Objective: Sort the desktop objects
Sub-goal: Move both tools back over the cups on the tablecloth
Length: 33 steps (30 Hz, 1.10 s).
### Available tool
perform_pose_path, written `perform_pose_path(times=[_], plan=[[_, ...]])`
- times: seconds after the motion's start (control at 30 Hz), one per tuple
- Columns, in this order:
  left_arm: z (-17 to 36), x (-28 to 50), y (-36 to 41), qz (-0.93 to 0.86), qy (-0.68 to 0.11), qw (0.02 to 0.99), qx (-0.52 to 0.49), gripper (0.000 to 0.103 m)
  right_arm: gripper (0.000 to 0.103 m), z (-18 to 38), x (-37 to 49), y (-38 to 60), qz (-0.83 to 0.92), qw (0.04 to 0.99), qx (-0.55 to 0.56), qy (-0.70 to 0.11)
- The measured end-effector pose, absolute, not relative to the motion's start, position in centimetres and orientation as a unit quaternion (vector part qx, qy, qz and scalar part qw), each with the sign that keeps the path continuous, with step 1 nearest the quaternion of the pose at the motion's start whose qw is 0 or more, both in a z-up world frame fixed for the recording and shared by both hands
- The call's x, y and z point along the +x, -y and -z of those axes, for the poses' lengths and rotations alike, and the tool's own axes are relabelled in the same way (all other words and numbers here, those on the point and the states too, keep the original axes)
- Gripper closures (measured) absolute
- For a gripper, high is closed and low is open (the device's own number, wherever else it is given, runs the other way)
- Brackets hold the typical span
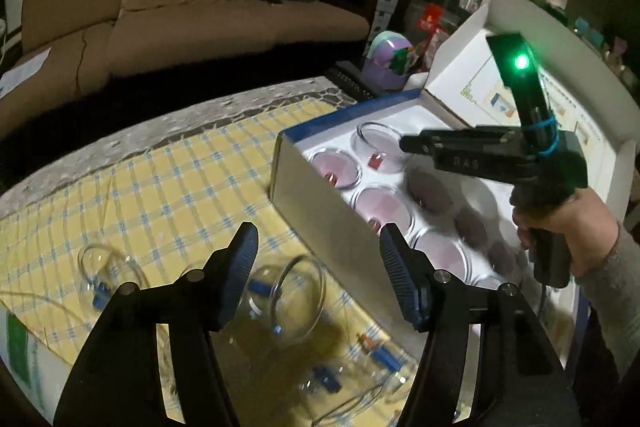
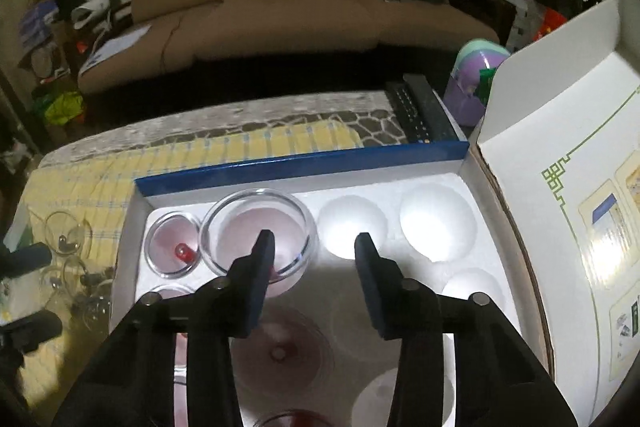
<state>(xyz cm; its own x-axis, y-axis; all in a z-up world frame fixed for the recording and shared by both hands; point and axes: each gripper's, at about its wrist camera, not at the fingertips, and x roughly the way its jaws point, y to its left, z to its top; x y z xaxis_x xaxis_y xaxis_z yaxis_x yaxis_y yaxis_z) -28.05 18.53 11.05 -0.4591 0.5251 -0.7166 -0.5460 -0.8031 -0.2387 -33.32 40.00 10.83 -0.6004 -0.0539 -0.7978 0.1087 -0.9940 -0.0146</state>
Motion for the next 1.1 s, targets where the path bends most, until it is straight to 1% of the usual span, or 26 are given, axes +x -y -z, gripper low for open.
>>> perform_pose_path(times=[0.07,0.13,0.33,0.43,0.47,0.5,0.53,0.6,0.63,0.67,0.7,0.77,0.97,1.0,1.1], plan=[[-10.5,-27.8,-17.7,-0.852,-0.004,0.312,-0.42,0.038,0.075,-10.0,-32.5,-39.3,0.892,0.058,0.444,-0.053],[-10.0,-27.6,-17.2,-0.85,-0.003,0.308,-0.427,0.038,0.076,-9.9,-32.0,-38.4,0.895,0.054,0.436,-0.083],[-9.9,-26.6,-15.2,-0.849,0.002,0.304,-0.432,0.038,0.074,-10.1,-33.5,-39.0,0.888,0.031,0.456,-0.054],[-10.4,-25.6,-13.6,-0.854,0.003,0.3,-0.426,0.032,0.072,-11.5,-32.7,-39.2,0.895,0.038,0.442,-0.034],[-10.6,-25.3,-13.0,-0.856,0.001,0.298,-0.423,0.029,0.066,-12.1,-32.1,-39.2,0.898,0.045,0.437,-0.027],[-10.7,-24.9,-12.1,-0.859,-0.002,0.292,-0.421,0.027,0.056,-12.6,-31.7,-39.1,0.9,0.05,0.433,-0.024],[-10.7,-24.6,-11.5,-0.861,-0.004,0.287,-0.42,0.025,0.052,-13.1,-31.1,-38.9,0.901,0.055,0.429,-0.023],[-10.8,-23.8,-9.9,-0.864,-0.004,0.275,-0.422,0.012,0.045,-14.4,-29.7,-38.3,0.904,0.074,0.421,-0.018],[-10.7,-23.5,-9.3,-0.864,-0.002,0.271,-0.424,0.008,0.043,-14.8,-29.3,-38.0,0.904,0.081,0.419,-0.017],[-10.7,-23.1,-8.5,-0.863,0.004,0.268,-0.428,0.003,0.037,-15.4,-28.6,-37.4,0.905,0.089,0.415,-0.016],[-10.7,-22.7,-7.7,-0.863,0.011,0.267,-0.429,0.0,0.029,-15.8,-27.8,-37.0,0.906,0.098,0.411,-0.015],[-10.9,-21.7,-6.5,-0.862,0.024,0.269,-0.43,0.0,0.021,-16.6,-26.4,-36.3,0.907,0.114,0.406,-0.007],[-9.7,-18.0,-3.3,-0.866,0.02,0.252,-0.43,0.0,0.015,-18.8,-20.0,-32.9,0.912,0.164,0.377,0.007],[-9.0,-17.2,-2.5,-0.865,0.018,0.248,-0.435,0.0,0.013,-18.9,-19.2,-32.4,0.912,0.171,0.372,0.008],[-7.3,-15.2,-0.6,-0.858,0.028,0.24,-0.453,0.0,0.009,-18.2,-16.6,-30.4,0.914,0.187,0.361,0.013]])
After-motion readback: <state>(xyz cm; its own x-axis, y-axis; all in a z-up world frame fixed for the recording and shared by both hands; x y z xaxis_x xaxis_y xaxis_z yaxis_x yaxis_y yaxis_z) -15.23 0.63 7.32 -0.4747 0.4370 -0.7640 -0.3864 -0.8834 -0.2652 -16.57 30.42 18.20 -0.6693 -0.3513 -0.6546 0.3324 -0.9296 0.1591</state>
